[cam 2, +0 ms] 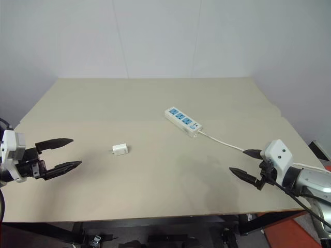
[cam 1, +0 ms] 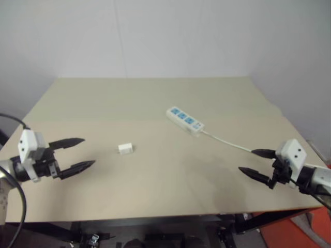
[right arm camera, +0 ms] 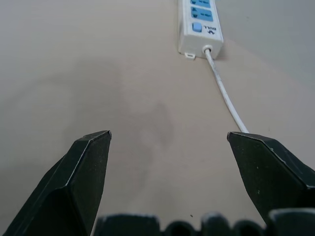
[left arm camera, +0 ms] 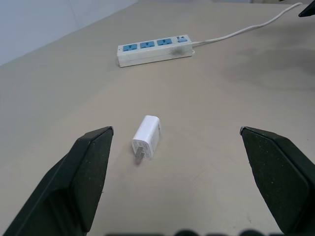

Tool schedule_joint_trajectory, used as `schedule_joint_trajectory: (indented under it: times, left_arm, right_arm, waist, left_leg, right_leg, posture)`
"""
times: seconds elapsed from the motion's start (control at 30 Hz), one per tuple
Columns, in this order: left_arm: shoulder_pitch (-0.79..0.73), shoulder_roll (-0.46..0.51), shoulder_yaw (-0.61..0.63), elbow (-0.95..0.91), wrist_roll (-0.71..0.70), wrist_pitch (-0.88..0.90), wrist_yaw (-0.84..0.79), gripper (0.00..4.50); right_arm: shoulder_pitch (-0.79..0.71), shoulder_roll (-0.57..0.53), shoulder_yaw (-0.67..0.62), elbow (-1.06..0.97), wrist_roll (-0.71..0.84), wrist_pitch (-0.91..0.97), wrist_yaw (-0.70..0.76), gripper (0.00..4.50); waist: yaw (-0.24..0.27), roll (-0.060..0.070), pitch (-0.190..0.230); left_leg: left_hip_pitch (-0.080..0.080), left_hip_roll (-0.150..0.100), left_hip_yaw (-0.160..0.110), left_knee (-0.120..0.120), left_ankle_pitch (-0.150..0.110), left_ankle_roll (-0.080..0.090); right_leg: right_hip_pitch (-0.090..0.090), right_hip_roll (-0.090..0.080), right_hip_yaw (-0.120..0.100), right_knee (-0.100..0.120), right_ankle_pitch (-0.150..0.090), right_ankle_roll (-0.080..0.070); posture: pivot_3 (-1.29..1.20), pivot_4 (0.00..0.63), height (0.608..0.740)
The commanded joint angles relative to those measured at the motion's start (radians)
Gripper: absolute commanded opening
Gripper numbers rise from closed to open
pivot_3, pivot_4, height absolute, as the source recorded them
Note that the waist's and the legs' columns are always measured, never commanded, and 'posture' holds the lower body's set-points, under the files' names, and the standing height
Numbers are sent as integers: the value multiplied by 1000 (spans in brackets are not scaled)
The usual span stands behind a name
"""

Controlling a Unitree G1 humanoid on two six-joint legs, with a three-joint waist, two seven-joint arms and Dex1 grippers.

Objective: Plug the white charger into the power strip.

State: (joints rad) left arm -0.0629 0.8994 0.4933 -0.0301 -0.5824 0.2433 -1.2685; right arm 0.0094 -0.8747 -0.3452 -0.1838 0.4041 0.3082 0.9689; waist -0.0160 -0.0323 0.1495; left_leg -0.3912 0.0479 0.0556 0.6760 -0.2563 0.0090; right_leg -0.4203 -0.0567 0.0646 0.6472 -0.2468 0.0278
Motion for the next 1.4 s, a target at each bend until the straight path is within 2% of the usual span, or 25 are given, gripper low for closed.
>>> schedule_joint_trajectory:
  times: [0.03,0.3,0.5,0.6,0.87,1.03,1.2,1.3,1.4]
  left_arm:
    - [3,9,15,-16,-5,-18,3,4500]
    - [-5,10,10,-12,-4,-18,4,4500]
    - [-66,-4,-58,-59,-16,12,32,4500]
    - [-168,-23,-112,-86,-27,54,95,4500]
    - [-409,-97,-353,-93,60,98,156,4500]
    - [-429,-137,-429,-53,139,21,153,4500]
    - [-398,-180,-423,-58,121,5,155,4500]
    - [-385,-188,-421,-63,127,-7,155,4500]
    - [-381,-190,-422,-54,137,-19,154,4500]
  right_arm:
    - [-4,-7,-32,-17,-1,-23,-9,4452]
    - [-25,-1,-19,6,-7,-36,-19,4452]
    - [-214,42,107,186,-88,-69,-57,4452]
    - [-356,86,187,351,-144,-114,-58,4452]
    - [-785,247,320,1018,-290,-316,-76,4452]
    - [-939,291,353,1292,-375,-380,-154,4452]
    - [-1007,315,354,1421,-407,-354,-166,4452]
    - [-1014,319,372,1441,-434,-365,-142,3552]
    - [-1025,327,371,1450,-442,-352,-122,2468]
  waist:
    - [0,0,0]
    - [0,0,0]
    - [-3,0,0]
    - [-2,-1,0]
    - [-4,-1,1]
    - [-13,-1,1]
    - [-22,-1,1]
    - [-26,-1,1]
    - [-27,-1,1]
  left_leg:
    - [0,0,0,0,0,0]
    - [0,0,0,0,0,0]
    - [1,0,1,0,0,0]
    - [1,0,1,0,0,0]
    - [-2,-1,1,1,0,0]
    - [-3,-1,1,1,0,0]
    - [-3,-1,1,1,0,0]
    - [-3,-1,0,1,0,0]
    - [-2,-1,0,1,0,0]
  right_leg:
    - [0,0,0,0,0,0]
    - [0,0,0,0,0,0]
    - [0,1,1,0,0,0]
    - [0,1,1,0,0,0]
    - [-1,1,2,-1,1,0]
    - [-2,1,2,-1,1,0]
    - [-2,0,2,-1,1,0]
    - [-2,0,2,0,1,0]
    - [-2,0,2,0,1,0]
  posture:
    - [0,150,740]
    - [0,150,740]
    - [0,150,740]
    - [0,150,740]
    - [0,150,740]
    - [0,150,740]
    - [0,150,740]
    - [0,150,740]
    - [0,150,740]
